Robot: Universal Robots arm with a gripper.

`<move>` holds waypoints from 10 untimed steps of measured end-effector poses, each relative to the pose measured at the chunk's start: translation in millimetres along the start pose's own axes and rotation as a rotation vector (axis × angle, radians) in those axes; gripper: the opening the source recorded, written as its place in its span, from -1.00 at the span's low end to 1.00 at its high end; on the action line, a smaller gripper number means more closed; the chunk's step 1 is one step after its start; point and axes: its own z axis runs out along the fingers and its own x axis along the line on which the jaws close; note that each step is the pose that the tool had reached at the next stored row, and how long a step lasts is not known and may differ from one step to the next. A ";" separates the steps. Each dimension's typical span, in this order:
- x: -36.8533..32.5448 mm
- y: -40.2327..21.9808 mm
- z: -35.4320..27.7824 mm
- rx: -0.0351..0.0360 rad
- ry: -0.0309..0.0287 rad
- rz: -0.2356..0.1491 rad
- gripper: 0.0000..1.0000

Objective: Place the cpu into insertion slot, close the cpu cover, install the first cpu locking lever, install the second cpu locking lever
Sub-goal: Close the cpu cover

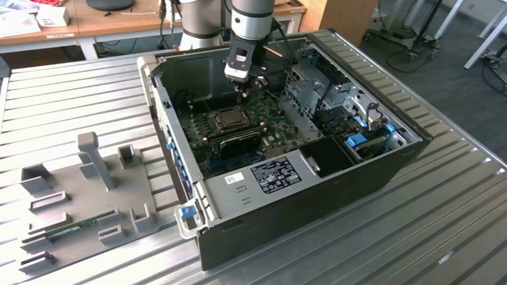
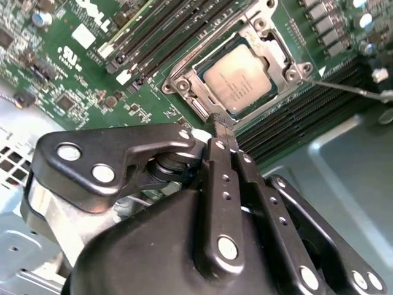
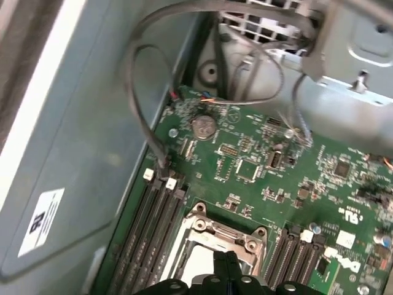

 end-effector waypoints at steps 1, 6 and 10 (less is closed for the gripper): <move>0.0 0.0 0.1 0.0004 0.0005 -0.020 -0.79; 0.0 0.0 0.6 0.0025 0.0029 -0.109 -0.79; 0.0 0.0 1.0 0.0043 0.0048 -0.182 -0.79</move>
